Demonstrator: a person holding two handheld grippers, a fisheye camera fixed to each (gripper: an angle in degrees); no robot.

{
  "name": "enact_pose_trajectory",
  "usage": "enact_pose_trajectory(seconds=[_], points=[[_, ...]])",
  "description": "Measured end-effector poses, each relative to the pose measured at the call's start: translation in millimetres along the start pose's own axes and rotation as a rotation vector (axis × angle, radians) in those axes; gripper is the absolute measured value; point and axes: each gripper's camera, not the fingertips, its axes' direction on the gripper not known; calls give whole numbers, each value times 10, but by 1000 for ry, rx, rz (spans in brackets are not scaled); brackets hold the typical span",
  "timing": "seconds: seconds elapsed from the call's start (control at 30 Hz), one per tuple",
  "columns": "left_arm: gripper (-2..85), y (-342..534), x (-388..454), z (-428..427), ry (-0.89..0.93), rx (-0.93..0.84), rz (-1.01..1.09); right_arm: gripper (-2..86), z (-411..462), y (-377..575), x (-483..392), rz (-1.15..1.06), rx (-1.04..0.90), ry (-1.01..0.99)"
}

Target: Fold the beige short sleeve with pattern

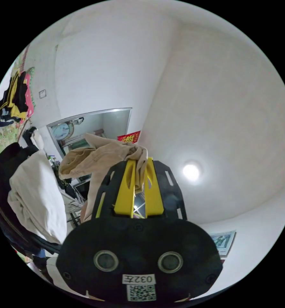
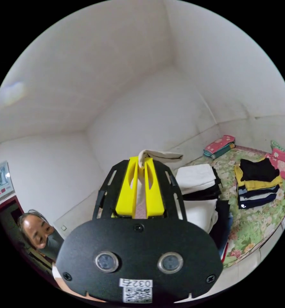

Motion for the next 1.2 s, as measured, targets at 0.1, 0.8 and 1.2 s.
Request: enact_pose_trajectory(seconds=[0.1, 0.8, 1.2], points=[[-2, -194, 142, 43, 27, 40, 10, 36, -42, -158, 182, 7, 17, -81], [-6, 392, 84, 166, -866, 242, 3, 25, -120, 289, 1713, 401, -56, -240], [-2, 2856, 1284, 1932, -888, 280, 1251, 33, 235, 103, 1640, 358, -54, -298]])
